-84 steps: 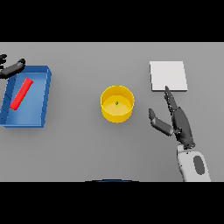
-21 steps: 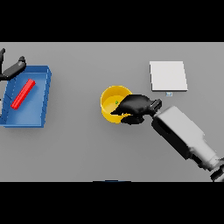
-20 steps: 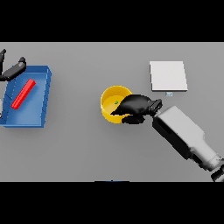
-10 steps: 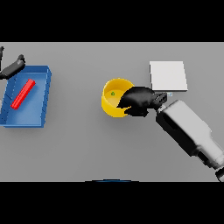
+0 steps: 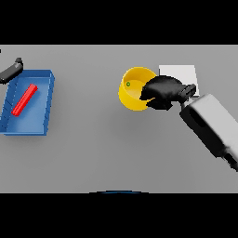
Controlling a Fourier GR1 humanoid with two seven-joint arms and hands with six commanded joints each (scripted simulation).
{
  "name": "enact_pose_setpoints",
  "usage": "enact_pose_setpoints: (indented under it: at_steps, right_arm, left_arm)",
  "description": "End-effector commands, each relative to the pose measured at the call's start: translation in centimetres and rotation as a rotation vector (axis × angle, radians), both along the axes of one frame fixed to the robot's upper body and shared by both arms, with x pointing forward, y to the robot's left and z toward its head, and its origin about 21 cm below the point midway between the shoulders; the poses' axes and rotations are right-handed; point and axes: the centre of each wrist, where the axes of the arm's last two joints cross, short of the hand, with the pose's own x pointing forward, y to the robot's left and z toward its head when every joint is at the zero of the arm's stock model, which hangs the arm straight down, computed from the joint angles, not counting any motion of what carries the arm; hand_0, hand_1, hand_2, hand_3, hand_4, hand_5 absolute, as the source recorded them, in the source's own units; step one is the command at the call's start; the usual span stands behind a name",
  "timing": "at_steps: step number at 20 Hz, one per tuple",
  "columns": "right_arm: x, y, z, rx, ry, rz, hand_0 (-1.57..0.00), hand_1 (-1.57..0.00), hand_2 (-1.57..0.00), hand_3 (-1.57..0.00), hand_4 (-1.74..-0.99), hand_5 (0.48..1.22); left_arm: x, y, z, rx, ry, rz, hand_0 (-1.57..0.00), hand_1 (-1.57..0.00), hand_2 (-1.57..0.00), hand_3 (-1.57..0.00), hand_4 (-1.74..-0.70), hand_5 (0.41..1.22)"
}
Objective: Pick up the red beaker and tilt it to pour out 1 green nut into yellow bowl. Pick up the yellow bowl and place it on the metallic measuring scale.
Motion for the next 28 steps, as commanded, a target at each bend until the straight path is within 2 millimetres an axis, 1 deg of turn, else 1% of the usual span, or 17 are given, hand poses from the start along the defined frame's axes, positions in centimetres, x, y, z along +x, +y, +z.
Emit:
enact_pose_setpoints:
  at_steps: [1,3,4,6,8,9,11,12,13,15,18,19,23,24,25,26,28]
  right_arm:
    - [0.5,-0.3,0.2,-0.006,-0.015,-0.017,-1.49,-1.54,-1.57,-1.3,-1.723,1.22]
    - [1.4,-1.5,0.9,-0.021,-0.038,-0.078,-1.52,-1.55,-1.57,-1.34,-1.724,1.22]
    - [1.8,-2.3,0.7,-0.03,-0.05,-0.088,-1.53,-1.56,-1.57,-1.38,-1.725,1.22]
    - [2.2,-3.2,1.0,-0.024,-0.067,-0.114,-1.54,-1.56,-1.57,-1.42,-1.726,1.221]
    - [3.0,-4.3,1.3,-0.037,-0.086,-0.155,-1.55,-1.56,-1.57,-1.38,-1.725,1.221]
    - [3.3,-4.6,1.0,-0.049,-0.094,-0.178,-1.56,-1.57,-1.57,-1.34,-1.724,1.221]
    - [4.0,-5.2,1.1,-0.065,-0.094,-0.198,-1.56,-1.57,-1.57,-1.29,-1.724,1.221]
    - [4.0,-5.6,1.1,-0.056,-0.087,-0.187,-1.56,-1.57,-1.57,-1.27,-1.723,1.221]
    - [4.2,-5.6,1.0,-0.05,-0.087,-0.186,-1.57,-1.55,-1.57,-1.33,-1.725,1.221]
    - [5.1,-7.4,0.3,-0.079,-0.091,-0.287,-1.56,-1.5,-1.55,-1.42,-1.727,1.221]
    - [5.4,-9.1,-1.5,-0.082,-0.08,-0.349,-1.53,-1.42,-1.5,-1.49,-1.729,1.221]
    - [5.7,-9.4,-1.5,-0.084,-0.08,-0.361,-1.53,-1.41,-1.48,-1.51,-1.729,1.221]
    - [6.1,-9.9,-2.3,-0.099,-0.061,-0.39,-1.48,-1.31,-1.4,-1.54,-1.73,1.221]
    - [6.3,-10.3,-2.1,-0.096,-0.062,-0.388,-1.45,-1.28,-1.38,-1.55,-1.73,1.221]
    - [6.3,-10.4,-2.3,-0.107,-0.062,-0.392,-1.43,-1.25,-1.35,-1.55,-1.73,1.221]
    - [6.5,-9.8,-2.8,-0.115,-0.057,-0.406,-1.4,-1.22,-1.34,-1.56,-1.73,1.221]
    - [6.6,-10.3,-2.9,-0.107,-0.047,-0.403,-1.4,-1.21,-1.32,-1.56,-1.73,1.221]
  left_arm:
    - [0.0,0.2,0.1,0.006,0.0,0.002,0.0,0.0,0.0,0.0,-0.79,0.751]
    - [0.3,0.0,0.5,0.004,-0.002,-0.008,0.0,0.0,0.0,0.0,-0.79,0.754]
    - [0.0,0.2,0.3,-0.009,-0.008,-0.011,0.0,0.0,0.0,0.0,-0.79,0.754]
    - [0.3,0.2,0.1,-0.012,0.006,0.005,0.0,0.0,0.0,0.0,-0.8,0.755]
    - [0.3,0.2,0.1,0.003,0.008,0.002,0.0,0.0,0.0,0.0,-0.8,0.755]
    - [0.3,0.2,-0.1,-0.001,0.006,-0.002,0.0,0.0,0.0,0.0,-0.8,0.754]
    - [0.3,0.0,-0.2,-0.009,0.007,0.0,0.0,0.0,0.0,0.0,-0.8,0.753]
    - [0.2,0.2,-0.2,-0.006,0.01,0.009,0.0,0.0,0.0,0.0,-0.8,0.753]
    - [0.1,0.2,0.0,-0.02,-0.004,0.013,0.0,0.0,0.0,0.0,-0.81,0.752]
    - [-0.2,0.1,0.2,-0.018,-0.004,0.019,0.0,0.0,0.0,0.0,-0.82,0.759]
    - [-0.3,-0.3,0.3,-0.027,0.002,0.032,0.0,0.0,0.0,0.0,-0.83,0.767]
    - [-0.2,-0.1,0.5,-0.018,0.011,0.043,0.0,0.0,0.0,0.0,-0.83,0.771]
    - [-0.4,-0.1,0.4,-0.024,0.02,0.042,0.0,0.0,0.0,0.0,-0.85,0.78]
    - [-0.4,-0.1,0.6,-0.025,0.017,0.043,0.0,0.0,0.0,0.0,-0.85,0.783]
    - [-0.2,0.2,0.6,-0.017,0.025,0.048,0.0,0.0,0.0,0.0,-0.85,0.784]
    - [-0.2,0.0,0.6,-0.016,0.026,0.05,0.0,0.0,0.0,0.0,-0.84,0.785]
    - [-0.1,0.3,0.4,-0.013,0.034,0.052,0.0,0.0,0.0,0.0,-0.84,0.776]
